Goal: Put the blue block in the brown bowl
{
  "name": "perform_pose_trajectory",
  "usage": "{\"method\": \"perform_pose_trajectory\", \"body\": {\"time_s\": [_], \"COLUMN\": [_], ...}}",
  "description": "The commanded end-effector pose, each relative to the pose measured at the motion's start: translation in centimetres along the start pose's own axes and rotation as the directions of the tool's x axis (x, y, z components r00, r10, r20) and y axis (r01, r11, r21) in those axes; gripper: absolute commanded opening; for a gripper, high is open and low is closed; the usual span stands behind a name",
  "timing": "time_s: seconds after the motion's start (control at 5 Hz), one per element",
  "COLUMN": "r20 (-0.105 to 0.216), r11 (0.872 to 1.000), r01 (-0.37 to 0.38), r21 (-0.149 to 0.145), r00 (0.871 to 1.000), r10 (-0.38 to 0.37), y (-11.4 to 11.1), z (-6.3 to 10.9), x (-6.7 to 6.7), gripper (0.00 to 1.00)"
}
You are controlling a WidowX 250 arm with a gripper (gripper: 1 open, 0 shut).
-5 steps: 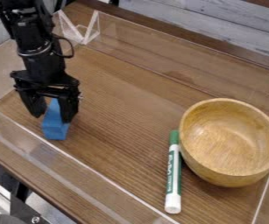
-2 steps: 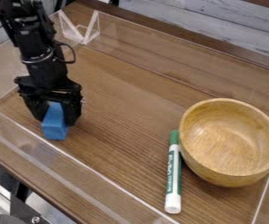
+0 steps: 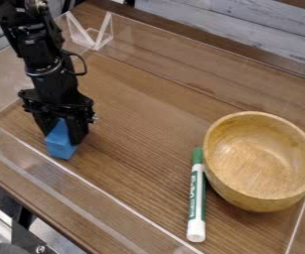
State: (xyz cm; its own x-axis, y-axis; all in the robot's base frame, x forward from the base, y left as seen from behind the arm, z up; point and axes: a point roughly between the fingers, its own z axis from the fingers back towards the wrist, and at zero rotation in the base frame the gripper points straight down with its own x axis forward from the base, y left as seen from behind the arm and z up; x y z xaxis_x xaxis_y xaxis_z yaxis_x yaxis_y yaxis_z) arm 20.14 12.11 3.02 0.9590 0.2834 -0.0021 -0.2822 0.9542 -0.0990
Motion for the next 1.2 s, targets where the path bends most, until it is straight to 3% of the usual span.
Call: {"method": "perform_pose_trajectory", "body": {"time_s": [0.0, 0.8, 1.0], "r20": [0.041, 0.064, 0.108], "r11": [0.999, 0.995, 0.992], "r01": [0.020, 0.080, 0.113], "r21": [0.026, 0.058, 0.049], "r00": [0.999, 0.994, 0.987], "r10": [-0.021, -0.083, -0.117], "y": [0.0, -1.8, -3.5], "z": [1.7, 5.5, 7.8], "x": [0.8, 1.8, 2.8], "gripper": [0.00, 0.00, 0.00]}}
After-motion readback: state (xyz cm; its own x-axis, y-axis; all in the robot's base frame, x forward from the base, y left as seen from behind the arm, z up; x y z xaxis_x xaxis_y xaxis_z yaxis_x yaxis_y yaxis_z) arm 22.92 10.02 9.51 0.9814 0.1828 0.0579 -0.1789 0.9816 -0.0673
